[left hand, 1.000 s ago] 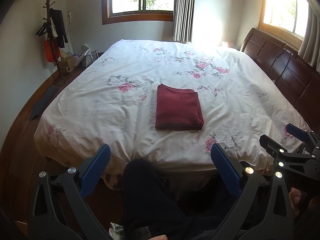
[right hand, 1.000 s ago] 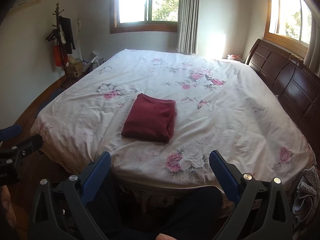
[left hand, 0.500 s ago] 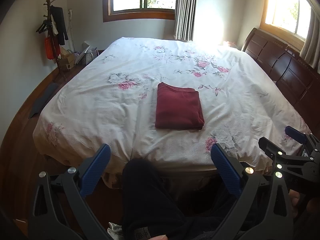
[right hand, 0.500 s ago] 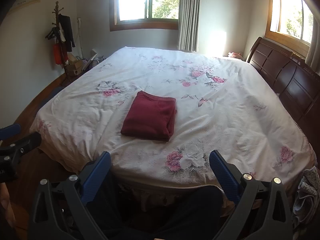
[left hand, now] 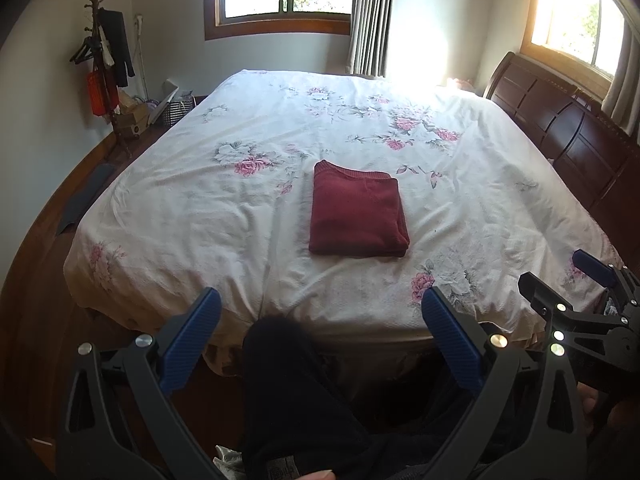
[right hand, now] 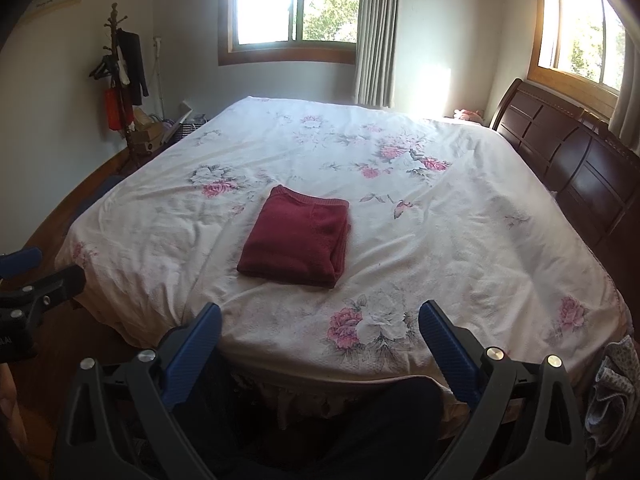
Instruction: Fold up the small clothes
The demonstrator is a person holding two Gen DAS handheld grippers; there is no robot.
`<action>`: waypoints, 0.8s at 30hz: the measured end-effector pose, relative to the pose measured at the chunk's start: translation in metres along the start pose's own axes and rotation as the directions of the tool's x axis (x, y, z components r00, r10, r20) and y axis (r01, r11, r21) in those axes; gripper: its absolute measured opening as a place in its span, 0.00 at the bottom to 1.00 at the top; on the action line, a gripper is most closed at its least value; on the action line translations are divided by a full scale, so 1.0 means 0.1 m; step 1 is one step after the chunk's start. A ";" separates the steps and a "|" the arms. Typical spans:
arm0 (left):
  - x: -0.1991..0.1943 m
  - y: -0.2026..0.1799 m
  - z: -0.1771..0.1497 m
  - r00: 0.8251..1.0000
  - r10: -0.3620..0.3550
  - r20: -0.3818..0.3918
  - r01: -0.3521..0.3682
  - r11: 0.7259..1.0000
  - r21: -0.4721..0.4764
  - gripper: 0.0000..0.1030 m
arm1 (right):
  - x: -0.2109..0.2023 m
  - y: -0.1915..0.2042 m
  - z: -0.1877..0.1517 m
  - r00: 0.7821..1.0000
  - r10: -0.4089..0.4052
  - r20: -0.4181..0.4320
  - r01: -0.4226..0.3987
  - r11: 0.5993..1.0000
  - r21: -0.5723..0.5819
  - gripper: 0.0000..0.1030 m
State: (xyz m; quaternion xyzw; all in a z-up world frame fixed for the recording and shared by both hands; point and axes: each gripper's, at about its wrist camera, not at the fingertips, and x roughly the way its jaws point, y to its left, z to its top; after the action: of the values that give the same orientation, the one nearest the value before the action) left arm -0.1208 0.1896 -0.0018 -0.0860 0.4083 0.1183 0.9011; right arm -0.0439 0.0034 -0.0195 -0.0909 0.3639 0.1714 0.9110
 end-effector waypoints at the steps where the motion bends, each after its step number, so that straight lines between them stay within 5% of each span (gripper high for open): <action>1: 0.01 0.02 0.01 1.000 -0.002 -0.002 0.002 1.000 -0.001 0.97 | 0.00 0.00 0.00 1.000 0.001 0.000 -0.001 1.000 0.000 0.96; 24: 0.10 -0.02 0.01 1.000 -0.009 -0.020 0.009 1.000 0.010 0.97 | 0.04 -0.01 0.02 1.000 -0.001 -0.001 0.001 1.000 0.000 0.96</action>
State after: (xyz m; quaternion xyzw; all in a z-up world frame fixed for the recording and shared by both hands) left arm -0.1132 0.1898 -0.0091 -0.0844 0.4173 0.1113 0.8980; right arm -0.0396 0.0036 -0.0213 -0.0910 0.3641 0.1707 0.9111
